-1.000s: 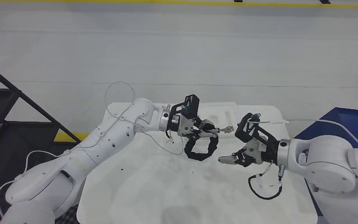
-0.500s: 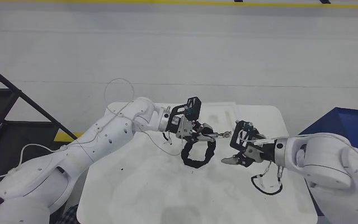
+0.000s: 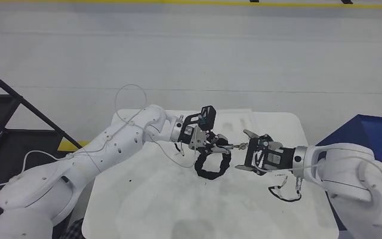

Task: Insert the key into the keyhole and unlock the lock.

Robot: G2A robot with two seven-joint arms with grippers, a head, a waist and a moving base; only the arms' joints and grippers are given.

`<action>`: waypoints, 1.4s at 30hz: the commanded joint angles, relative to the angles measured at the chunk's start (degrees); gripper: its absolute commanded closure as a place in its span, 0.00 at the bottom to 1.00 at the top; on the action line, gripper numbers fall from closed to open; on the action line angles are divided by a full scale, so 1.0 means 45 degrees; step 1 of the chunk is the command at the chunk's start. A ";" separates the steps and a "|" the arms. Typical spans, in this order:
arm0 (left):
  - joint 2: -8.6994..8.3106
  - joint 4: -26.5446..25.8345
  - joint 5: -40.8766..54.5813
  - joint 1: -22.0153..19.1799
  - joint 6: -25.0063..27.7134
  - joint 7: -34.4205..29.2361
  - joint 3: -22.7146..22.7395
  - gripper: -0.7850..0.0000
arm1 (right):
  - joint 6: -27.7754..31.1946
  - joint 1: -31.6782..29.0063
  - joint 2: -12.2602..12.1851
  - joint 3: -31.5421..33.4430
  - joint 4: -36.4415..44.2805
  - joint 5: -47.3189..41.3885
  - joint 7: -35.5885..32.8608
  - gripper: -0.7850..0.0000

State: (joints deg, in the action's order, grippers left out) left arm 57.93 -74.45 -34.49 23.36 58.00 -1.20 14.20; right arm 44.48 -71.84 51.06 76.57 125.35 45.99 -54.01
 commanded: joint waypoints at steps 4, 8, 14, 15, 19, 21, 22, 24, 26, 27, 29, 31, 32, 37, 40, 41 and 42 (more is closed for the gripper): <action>-0.0034 -0.0008 -0.0168 -0.0130 0.0000 0.0258 -0.0186 1.00 | -0.0030 -0.0080 -0.0037 -0.0072 0.0065 0.0620 0.0236 0.73; -0.0061 -0.0038 -0.0325 -0.0238 0.0000 0.0479 -0.0340 1.00 | -0.0204 -0.0110 -0.0061 -0.0065 0.0006 0.0894 0.0488 0.84; -0.0088 -0.0075 -0.0605 -0.0358 0.0000 0.0839 -0.0581 1.00 | -0.0472 -0.0224 -0.0104 0.0013 -0.0141 0.0804 0.0746 1.00; -0.0093 -0.0071 -0.0641 -0.0378 0.0000 0.0905 -0.0620 1.00 | -0.0508 -0.0233 -0.0112 0.0024 -0.0142 0.0762 0.0759 1.00; -0.0102 -0.0103 -0.0784 -0.0473 0.0000 0.1151 -0.0785 1.00 | -0.0895 -0.0333 -0.0131 0.0060 -0.0272 0.0144 0.0824 1.00; -0.0106 -0.0124 -0.0869 -0.0524 0.0000 0.1268 -0.0867 1.00 | -0.1167 -0.0380 -0.0143 0.0071 -0.0378 -0.0414 0.0722 1.00; -0.0108 -0.0129 -0.0911 -0.0550 0.0000 0.1331 -0.0902 1.00 | -0.1322 -0.0397 -0.0149 0.0065 -0.0429 -0.0756 0.0628 1.00; -0.0112 -0.0145 -0.1004 -0.0595 0.0000 0.1463 -0.0963 1.00 | -0.1828 -0.0415 -0.0160 0.0066 -0.0574 -0.1510 0.0332 1.00; -0.0117 -0.0164 -0.1126 -0.0615 0.0000 0.1600 -0.0992 1.00 | -0.2441 -0.0439 -0.0158 0.0066 -0.0723 -0.2527 0.0158 1.00; -0.0120 -0.0178 -0.1194 -0.0610 0.0000 0.1655 -0.0992 1.00 | -0.2776 -0.0453 -0.0157 0.0090 -0.0795 -0.3051 0.0092 1.00; -0.0125 -0.0172 -0.1352 -0.0618 0.0000 0.1780 -0.0992 1.00 | -0.3334 -0.0462 -0.0166 0.0161 -0.0882 -0.3879 -0.0142 1.00; -0.0126 -0.0172 -0.1530 -0.0616 0.0000 0.1913 -0.0988 1.00 | -0.3696 -0.0507 -0.0175 0.0225 -0.0887 -0.4519 -0.0247 1.00; -0.0124 -0.0178 -0.1609 -0.0605 0.0000 0.1984 -0.0984 1.00 | -0.3889 -0.0533 -0.0183 0.0268 -0.0884 -0.4706 -0.0336 1.00; -0.0106 -0.0214 -0.2008 -0.0545 0.0000 0.2229 -0.0960 1.00 | -0.4665 -0.0646 -0.0217 0.0363 -0.0807 -0.5545 -0.0736 1.00; -0.0095 -0.0215 -0.2178 -0.0504 0.0000 0.2327 -0.0935 1.00 | -0.4888 -0.0655 -0.0236 0.0394 -0.0805 -0.5747 -0.0893 1.00; -0.0094 -0.0206 -0.2232 -0.0497 0.0000 0.2327 -0.0929 1.00 | -0.4913 -0.0653 -0.0240 0.0395 -0.0807 -0.5815 -0.0905 0.91; -0.0093 -0.0188 -0.2273 -0.0489 0.0000 0.2327 -0.0916 1.00 | -0.4941 -0.0652 -0.0244 0.0394 -0.0814 -0.5864 -0.0930 0.71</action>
State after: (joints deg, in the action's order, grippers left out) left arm 57.51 -75.37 -44.56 21.14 58.00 9.28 10.04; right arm 22.31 -74.79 49.97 78.35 121.71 19.76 -58.13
